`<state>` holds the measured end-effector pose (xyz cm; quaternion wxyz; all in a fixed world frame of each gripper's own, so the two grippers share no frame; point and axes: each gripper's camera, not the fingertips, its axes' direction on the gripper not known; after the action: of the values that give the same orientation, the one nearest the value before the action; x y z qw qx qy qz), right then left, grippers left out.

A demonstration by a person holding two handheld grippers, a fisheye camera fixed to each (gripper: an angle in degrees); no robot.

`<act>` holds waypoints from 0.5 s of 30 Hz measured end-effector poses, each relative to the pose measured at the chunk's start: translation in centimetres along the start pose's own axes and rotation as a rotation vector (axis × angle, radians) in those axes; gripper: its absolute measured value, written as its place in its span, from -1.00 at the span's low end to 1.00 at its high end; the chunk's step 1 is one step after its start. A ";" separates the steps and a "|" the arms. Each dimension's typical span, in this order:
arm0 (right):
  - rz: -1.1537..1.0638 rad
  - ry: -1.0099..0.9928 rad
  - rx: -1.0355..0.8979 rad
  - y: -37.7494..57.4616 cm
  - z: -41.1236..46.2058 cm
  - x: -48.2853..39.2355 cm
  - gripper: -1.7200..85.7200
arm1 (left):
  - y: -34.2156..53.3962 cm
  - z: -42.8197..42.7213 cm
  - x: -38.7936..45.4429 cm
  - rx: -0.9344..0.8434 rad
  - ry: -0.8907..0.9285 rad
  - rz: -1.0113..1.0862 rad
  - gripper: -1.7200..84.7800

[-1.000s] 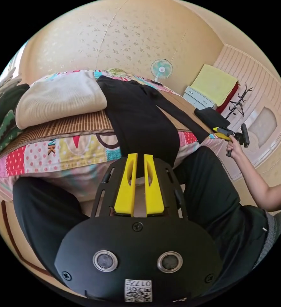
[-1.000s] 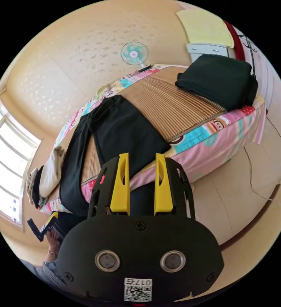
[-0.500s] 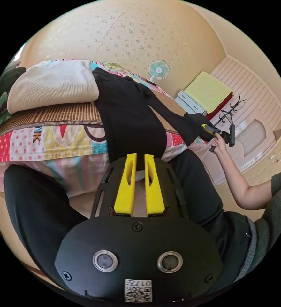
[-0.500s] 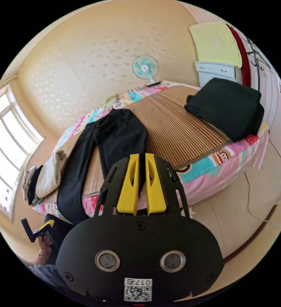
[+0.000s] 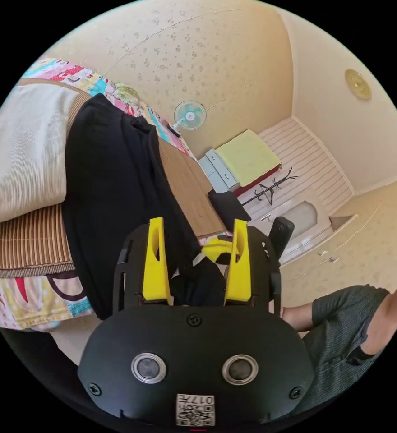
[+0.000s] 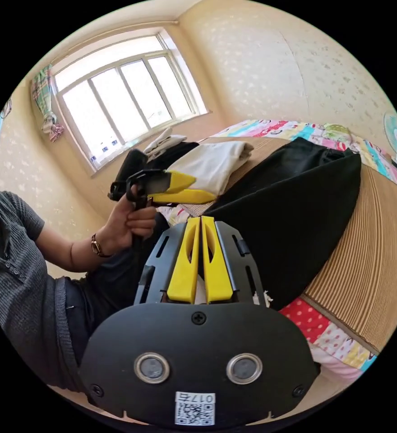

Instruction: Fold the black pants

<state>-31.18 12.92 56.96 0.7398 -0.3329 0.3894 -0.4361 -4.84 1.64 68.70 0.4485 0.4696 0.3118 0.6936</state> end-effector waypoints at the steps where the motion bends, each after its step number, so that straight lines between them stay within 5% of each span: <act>1: 0.023 -0.021 -0.012 0.1 0.6 0.4 -0.95 | -1.2 1.8 -1.4 -0.084 -0.048 -0.040 -0.52; 4: 0.077 -0.152 -0.046 0.2 2.0 2.2 -0.94 | -2.2 5.8 -4.2 -0.240 -0.006 -0.047 -0.78; 7: -0.001 -0.321 -0.175 -1.2 2.0 3.6 -0.93 | -1.5 6.4 -5.4 -0.192 0.008 0.012 -0.92; 15: 0.428 0.162 0.011 -14.1 -2.4 22.4 -0.69 | -3.4 5.1 -6.7 -0.235 -0.015 0.119 -0.96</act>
<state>-31.59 -13.29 61.16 0.7838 -0.2024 0.5068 -0.2965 2.10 -3.09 65.12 0.4607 0.4367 0.1965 0.7473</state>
